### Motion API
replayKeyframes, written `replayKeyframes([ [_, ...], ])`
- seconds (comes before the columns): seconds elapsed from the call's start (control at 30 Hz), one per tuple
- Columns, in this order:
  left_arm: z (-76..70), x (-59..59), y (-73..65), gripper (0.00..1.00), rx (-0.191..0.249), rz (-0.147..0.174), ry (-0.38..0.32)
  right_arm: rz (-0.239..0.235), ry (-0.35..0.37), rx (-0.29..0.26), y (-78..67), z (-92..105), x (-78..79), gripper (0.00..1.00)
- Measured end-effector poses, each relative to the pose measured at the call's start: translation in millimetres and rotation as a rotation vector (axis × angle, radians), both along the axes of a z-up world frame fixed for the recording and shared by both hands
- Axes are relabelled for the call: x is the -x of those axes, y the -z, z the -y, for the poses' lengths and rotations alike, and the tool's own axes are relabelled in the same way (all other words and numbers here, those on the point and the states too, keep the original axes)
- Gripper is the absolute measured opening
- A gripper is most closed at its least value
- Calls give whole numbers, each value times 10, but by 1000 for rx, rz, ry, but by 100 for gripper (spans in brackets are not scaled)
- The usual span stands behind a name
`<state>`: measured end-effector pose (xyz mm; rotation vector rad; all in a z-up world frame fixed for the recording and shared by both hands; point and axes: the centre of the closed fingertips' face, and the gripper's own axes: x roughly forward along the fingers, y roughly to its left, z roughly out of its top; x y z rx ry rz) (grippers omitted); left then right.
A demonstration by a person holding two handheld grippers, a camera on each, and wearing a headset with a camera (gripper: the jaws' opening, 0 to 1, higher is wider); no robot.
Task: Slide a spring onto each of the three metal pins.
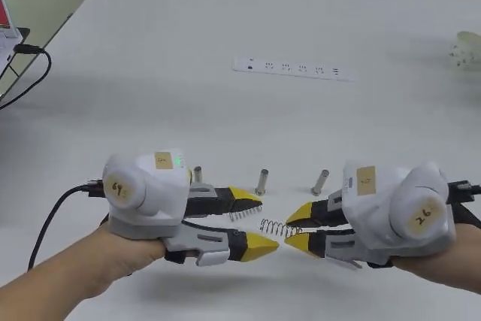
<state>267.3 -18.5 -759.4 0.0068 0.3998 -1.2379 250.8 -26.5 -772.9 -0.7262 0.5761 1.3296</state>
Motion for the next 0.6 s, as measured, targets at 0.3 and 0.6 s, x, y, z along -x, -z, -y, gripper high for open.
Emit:
replayKeyframes([
  [0.3, 53, 56, 1, 22, 3, -8, 26, 13, -32, -6, -32, -26, 39, 8],
  [0.6, 55, 93, 5, 16, 0, -17, 34, 16, -45, -7, -47, -47, 58, 8],
])
